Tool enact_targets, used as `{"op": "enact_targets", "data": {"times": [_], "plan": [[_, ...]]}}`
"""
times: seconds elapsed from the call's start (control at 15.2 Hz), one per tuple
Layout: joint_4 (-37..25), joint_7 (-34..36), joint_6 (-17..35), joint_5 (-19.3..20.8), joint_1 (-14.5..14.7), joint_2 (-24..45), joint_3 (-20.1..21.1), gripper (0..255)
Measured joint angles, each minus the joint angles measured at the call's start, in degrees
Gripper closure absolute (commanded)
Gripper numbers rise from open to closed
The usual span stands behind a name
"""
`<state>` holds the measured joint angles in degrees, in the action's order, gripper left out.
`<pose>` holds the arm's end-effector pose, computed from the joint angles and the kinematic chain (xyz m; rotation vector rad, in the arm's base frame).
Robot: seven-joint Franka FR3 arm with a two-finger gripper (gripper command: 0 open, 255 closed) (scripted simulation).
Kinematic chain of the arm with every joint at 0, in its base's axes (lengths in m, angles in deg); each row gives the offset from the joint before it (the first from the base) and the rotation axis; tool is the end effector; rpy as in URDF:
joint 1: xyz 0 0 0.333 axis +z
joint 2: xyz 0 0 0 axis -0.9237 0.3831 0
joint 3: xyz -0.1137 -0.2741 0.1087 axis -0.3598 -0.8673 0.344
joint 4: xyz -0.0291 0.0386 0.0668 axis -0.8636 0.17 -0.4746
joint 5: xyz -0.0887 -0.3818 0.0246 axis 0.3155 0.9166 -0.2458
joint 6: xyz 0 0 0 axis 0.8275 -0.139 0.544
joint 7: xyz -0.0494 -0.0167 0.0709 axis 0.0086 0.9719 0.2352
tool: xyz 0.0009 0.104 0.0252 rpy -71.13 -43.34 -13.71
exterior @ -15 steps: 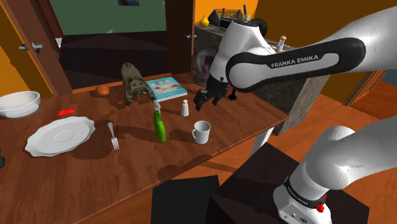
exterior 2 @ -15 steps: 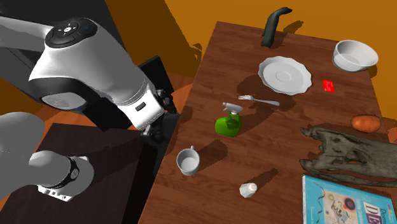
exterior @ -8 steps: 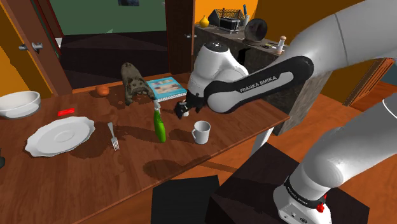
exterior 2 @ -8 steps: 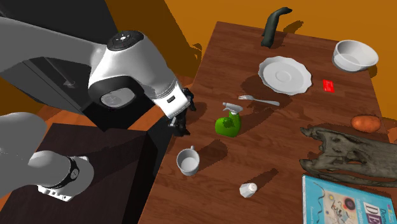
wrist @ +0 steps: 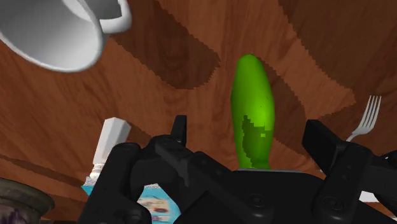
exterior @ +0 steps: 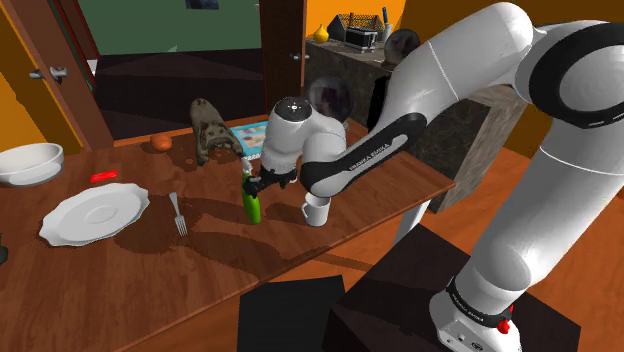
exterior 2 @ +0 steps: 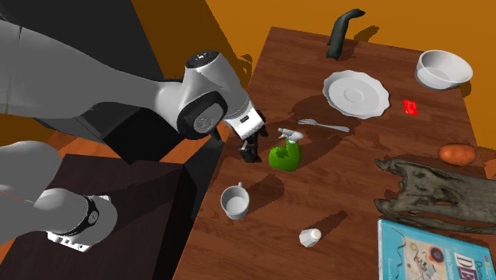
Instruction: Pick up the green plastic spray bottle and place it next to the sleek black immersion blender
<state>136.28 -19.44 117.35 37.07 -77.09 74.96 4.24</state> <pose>0.4966 0.2433 0.3579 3.0451 -0.2481 0.6480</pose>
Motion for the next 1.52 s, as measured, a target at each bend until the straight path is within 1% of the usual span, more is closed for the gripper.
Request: {"op": "enact_targets", "data": {"times": [0.07,0.2,0.26,0.4,0.79,1.19,1.25,1.52], "plan": [[-1.86,3.91,-0.23,4.46,0.96,2.83,-0.59,0],[-6.22,9.56,-1.6,11.06,3.29,7.76,-2.18,0],[-7.86,12.0,-2.03,13.9,4.53,9.85,-3.07,0],[-9.98,14.71,-2.22,17.31,6.05,12.78,-4.4,0],[-12.81,17.59,-1.28,21.93,7.63,17.59,-6.86,0],[-13.3,17.88,-1.14,22.51,7.83,18.3,-7.21,0],[-13.3,17.88,-1.14,22.51,7.83,18.3,-7.21,255],[-13.3,17.88,-1.14,22.51,7.83,18.3,-7.21,255]]}}
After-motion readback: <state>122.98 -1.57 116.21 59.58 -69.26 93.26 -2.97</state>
